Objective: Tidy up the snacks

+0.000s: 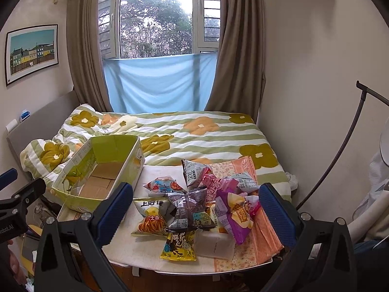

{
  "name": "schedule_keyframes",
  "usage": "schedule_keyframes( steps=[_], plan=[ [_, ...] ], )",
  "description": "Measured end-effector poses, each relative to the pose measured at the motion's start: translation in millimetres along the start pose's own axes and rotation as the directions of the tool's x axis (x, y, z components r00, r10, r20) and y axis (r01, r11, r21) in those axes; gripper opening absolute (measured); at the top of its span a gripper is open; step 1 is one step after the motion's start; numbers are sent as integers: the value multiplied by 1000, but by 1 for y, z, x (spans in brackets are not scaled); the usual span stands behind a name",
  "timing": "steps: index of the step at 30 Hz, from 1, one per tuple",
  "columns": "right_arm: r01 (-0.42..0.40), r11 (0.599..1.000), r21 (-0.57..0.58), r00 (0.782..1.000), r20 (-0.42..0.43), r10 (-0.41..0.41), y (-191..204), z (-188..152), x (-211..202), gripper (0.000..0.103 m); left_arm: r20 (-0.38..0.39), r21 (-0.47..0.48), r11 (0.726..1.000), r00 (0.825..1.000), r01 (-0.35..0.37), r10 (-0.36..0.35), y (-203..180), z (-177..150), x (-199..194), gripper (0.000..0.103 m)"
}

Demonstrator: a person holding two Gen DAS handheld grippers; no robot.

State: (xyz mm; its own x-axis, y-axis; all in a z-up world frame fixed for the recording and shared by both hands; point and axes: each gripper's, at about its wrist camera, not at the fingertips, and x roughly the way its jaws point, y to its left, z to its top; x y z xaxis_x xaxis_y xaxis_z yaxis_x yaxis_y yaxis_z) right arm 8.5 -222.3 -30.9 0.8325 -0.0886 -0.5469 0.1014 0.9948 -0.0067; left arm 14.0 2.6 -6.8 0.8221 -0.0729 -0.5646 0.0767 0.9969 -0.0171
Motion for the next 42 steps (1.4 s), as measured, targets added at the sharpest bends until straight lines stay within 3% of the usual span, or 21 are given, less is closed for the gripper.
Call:
schedule_keyframes(
  steps=[42],
  plan=[
    [0,1000,1,1000,-9,0,4,1,7,103,-24,12,1000,1000,7,-7,-4,3,14,103]
  ],
)
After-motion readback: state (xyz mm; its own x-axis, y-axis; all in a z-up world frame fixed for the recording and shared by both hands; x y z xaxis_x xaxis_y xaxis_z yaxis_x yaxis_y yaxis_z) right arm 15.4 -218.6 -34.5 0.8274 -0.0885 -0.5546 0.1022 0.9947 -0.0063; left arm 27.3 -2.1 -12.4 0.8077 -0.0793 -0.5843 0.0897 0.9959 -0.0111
